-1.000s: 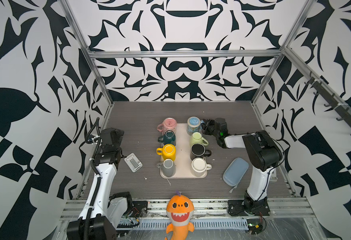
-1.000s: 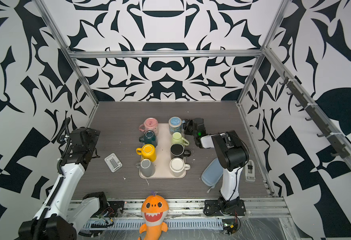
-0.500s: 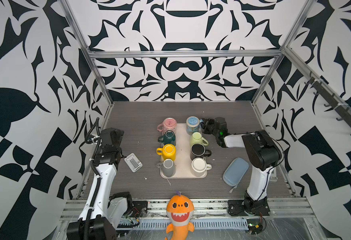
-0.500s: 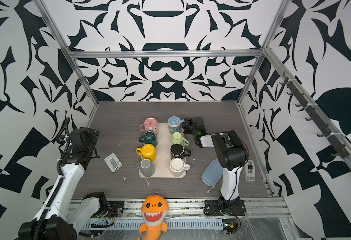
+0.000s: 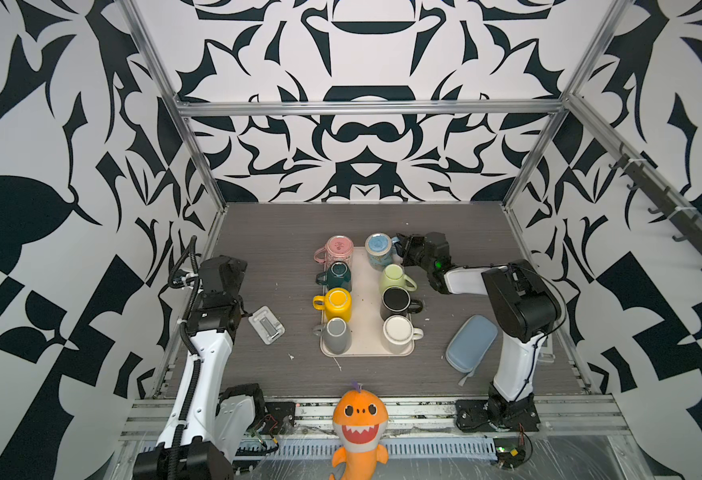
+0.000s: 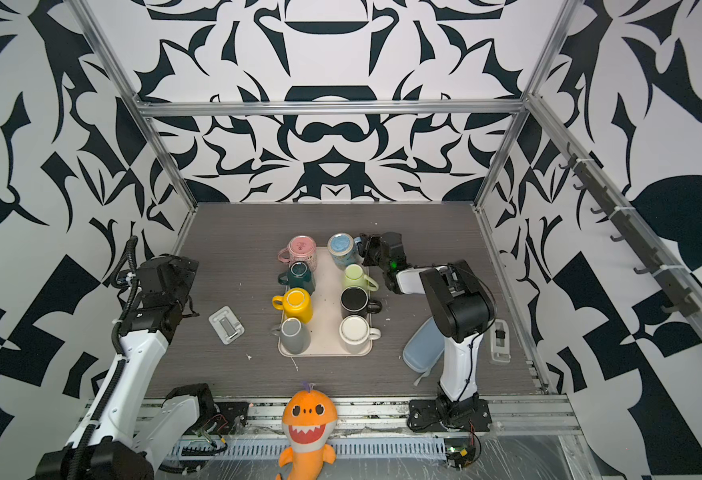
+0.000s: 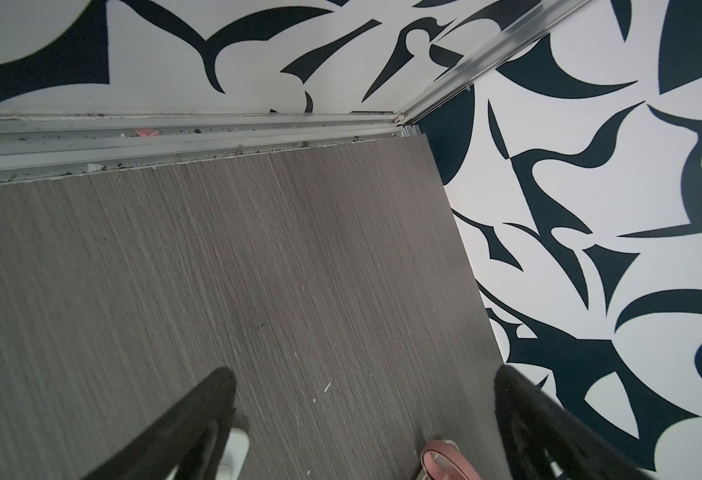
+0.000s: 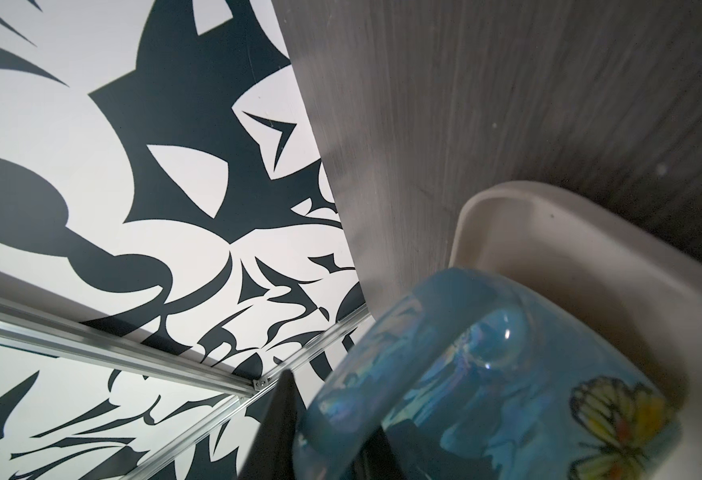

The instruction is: Turn the mug right side up

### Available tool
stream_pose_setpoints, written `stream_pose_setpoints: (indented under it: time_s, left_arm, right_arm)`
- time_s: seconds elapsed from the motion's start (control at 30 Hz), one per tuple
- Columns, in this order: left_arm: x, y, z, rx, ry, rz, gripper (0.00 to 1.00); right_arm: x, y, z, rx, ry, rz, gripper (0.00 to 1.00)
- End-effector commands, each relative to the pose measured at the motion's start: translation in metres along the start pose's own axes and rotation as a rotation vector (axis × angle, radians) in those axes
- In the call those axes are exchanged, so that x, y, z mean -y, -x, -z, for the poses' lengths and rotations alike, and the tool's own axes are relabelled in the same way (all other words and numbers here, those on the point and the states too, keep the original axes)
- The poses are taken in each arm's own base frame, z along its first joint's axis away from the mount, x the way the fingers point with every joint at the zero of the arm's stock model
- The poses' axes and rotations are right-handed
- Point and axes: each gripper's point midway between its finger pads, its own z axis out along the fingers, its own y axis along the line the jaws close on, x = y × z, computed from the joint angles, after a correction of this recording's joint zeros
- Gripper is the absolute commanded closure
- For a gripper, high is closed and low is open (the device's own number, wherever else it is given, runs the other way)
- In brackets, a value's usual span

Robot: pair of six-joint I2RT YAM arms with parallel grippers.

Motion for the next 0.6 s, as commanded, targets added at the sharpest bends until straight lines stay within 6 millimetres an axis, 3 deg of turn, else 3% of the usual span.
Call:
stream_pose_setpoints:
  time_s: [0.0, 0.57]
  left_arm:
    - [0.002, 0.007, 0.006, 0.024, 0.0, 0.001, 0.0]
    - [0.004, 0.007, 0.007, 0.019, -0.008, 0.001, 0.0]
  right_arm:
    - [-0.053, -0.029, 0.002, -0.079, 0.146, 0.091, 1.0]
    - [-0.064, -0.045, 0.003, -0.132, 0.189, 0.166, 1.0]
